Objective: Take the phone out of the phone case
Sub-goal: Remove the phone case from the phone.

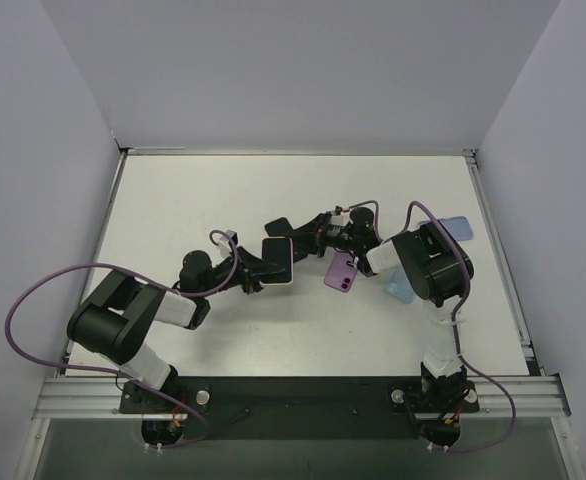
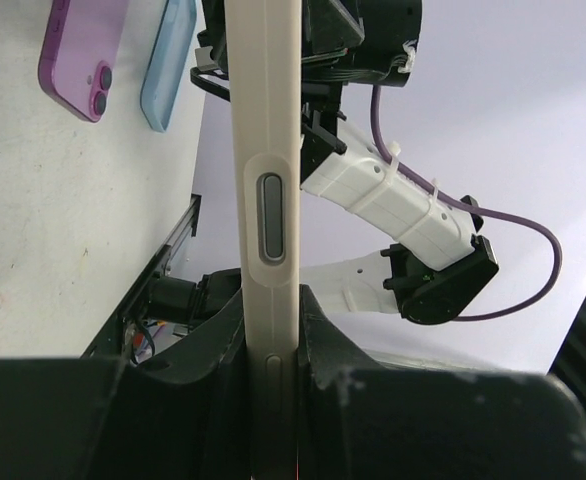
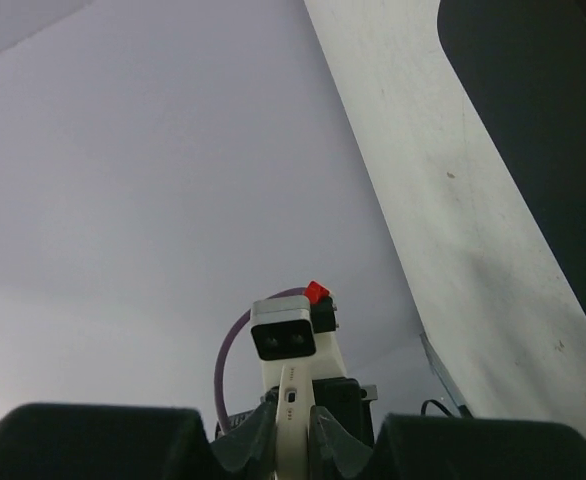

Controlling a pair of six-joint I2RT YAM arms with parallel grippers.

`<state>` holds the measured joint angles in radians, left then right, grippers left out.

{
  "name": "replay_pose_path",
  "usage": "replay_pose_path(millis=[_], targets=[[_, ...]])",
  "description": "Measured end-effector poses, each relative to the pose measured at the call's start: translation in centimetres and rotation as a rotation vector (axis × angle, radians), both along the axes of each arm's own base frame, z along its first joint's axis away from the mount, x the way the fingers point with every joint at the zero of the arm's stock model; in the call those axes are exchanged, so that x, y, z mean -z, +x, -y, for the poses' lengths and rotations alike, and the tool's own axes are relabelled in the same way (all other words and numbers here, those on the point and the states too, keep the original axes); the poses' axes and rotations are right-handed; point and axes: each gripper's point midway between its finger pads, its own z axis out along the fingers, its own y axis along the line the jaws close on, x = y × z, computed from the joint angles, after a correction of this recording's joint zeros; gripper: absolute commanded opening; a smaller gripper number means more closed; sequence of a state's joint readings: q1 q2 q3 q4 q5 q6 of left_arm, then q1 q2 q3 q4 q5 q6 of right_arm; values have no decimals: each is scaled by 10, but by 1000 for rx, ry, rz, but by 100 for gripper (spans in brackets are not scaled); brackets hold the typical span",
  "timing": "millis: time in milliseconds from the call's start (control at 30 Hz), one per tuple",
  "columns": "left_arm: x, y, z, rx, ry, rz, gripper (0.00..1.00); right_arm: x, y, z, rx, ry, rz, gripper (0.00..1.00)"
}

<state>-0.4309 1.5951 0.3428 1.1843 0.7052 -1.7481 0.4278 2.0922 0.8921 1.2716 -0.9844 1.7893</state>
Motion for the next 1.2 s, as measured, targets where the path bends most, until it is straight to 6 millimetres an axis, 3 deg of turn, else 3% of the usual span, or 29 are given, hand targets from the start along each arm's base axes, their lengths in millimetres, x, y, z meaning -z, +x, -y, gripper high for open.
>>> replay_pose_path(millis=[67,333,467,567,800,933,967,1000,1100,1200], targets=[[1,0,0,-1,3,-2,0,-3,1,0,3,9,-6,0],[-8,-1,-1,-4,-2,32,0,-14,1,0,30,31,-6,0],[-18,-2,-1,-4,-9,89,0,-32,4,2,69,58,-36,0],[-40,-2,-2,-13,-24,192,0,-65,7,0,80,99,-6,0],[-111,-12,-5,-23,-48,536,0,-169,12,-8,103,239,173,0],[-131,-15,-4,-17,-30,623,0,-196,1,-15,85,278,215,0],[-133,-14,-4,-18,-27,632,0,-199,-1,-15,84,282,221,2],[-134,-14,-4,-17,-25,640,0,-203,-2,-15,85,287,223,19],[-136,-15,-4,-15,-27,644,0,-208,-3,-12,87,292,224,43],[-134,-13,-5,-16,-23,630,0,-210,-2,-6,101,292,230,58]])
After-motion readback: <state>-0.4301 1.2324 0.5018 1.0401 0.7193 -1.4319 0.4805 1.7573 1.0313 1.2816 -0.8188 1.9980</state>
